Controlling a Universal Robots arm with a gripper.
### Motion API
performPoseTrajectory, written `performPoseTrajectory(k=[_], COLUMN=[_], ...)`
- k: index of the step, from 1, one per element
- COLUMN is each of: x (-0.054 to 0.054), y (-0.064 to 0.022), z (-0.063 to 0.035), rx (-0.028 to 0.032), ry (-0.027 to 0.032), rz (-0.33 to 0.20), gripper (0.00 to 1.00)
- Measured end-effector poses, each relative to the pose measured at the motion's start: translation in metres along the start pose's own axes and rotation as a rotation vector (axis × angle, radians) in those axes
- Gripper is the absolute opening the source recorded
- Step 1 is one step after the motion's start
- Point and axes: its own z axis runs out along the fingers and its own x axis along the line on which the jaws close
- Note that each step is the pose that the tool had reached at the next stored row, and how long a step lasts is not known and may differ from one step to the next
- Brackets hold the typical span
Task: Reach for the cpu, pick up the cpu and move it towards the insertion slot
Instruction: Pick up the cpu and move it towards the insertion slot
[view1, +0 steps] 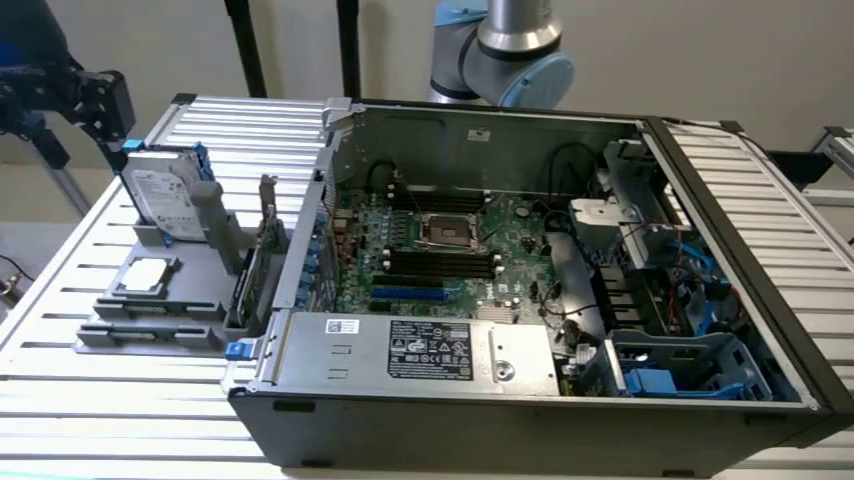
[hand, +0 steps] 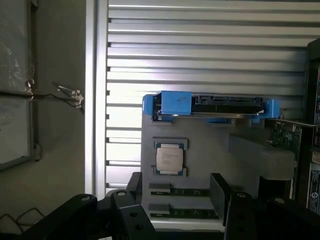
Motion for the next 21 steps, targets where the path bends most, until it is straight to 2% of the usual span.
performPoseTrajectory(k=[11,21], x=[0.005,0.005], y=[-0.0013,-0.0136], z=[0.0199,0.0378], rx=[0.0001,0.0001], ry=[0.0001,0.0], rz=[0.0,0.0], gripper=[0.65,0.65])
